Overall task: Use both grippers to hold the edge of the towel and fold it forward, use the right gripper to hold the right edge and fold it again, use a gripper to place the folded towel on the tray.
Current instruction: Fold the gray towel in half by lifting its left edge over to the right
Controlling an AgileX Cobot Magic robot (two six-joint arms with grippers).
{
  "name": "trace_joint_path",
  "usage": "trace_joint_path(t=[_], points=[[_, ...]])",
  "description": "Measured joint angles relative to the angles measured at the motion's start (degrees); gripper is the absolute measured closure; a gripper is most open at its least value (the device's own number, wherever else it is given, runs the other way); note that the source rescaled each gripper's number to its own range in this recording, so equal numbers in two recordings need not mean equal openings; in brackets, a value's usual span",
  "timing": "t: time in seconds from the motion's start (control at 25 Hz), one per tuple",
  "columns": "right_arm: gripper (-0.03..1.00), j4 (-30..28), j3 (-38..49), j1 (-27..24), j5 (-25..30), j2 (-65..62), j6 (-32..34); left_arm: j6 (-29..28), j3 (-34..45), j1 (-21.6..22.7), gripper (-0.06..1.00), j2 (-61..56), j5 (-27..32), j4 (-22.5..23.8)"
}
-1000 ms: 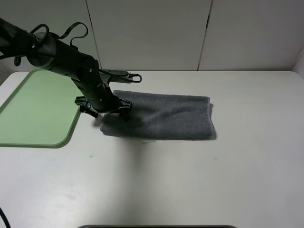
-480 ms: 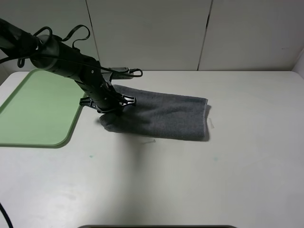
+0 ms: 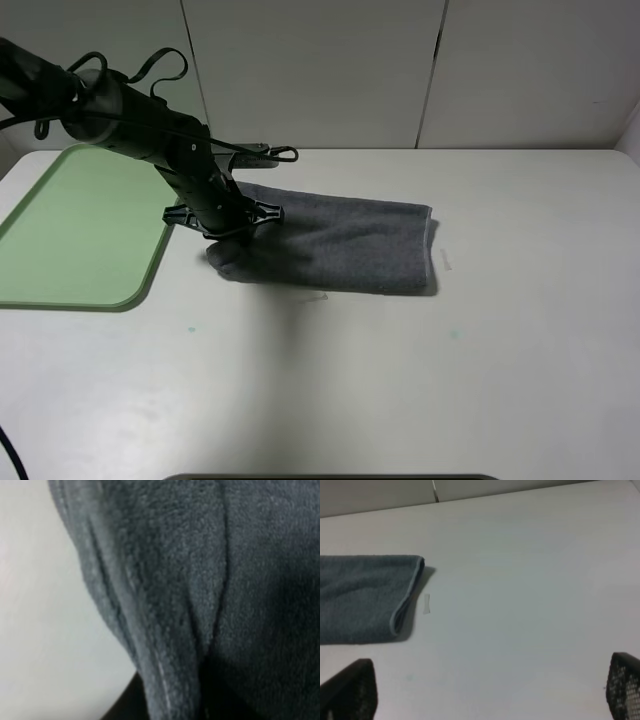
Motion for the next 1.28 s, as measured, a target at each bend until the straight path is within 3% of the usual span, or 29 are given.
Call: trace_joint_path(t=[0.28,0.68,0.88,1.04,1.28], points=[[-0.03,0.00,0.00,0.00,0.00,0.00,0.00,1.10,0.70,0.16,0.84,-4.85,11.17,1.01],[-0.03,0.00,0.00,0.00,0.00,0.00,0.00,1.05,0.75,0.20,0.84,-14.38,20.69,4.15],[-0.03,0.00,0.00,0.00,0.00,0.00,0.00,-1.58,0.75,0.20,0.84,-19.00,26.61,8.34],[-0.03,0.00,0.00,0.00,0.00,0.00,0.00,-3.20,0.75,0.20,0.84,-21.83,29.50,10.65],[-0.03,0.00,0.00,0.00,0.00,0.00,0.00,-3.31,0.69,-1.06,0.84,-23.79,31.90,10.29]])
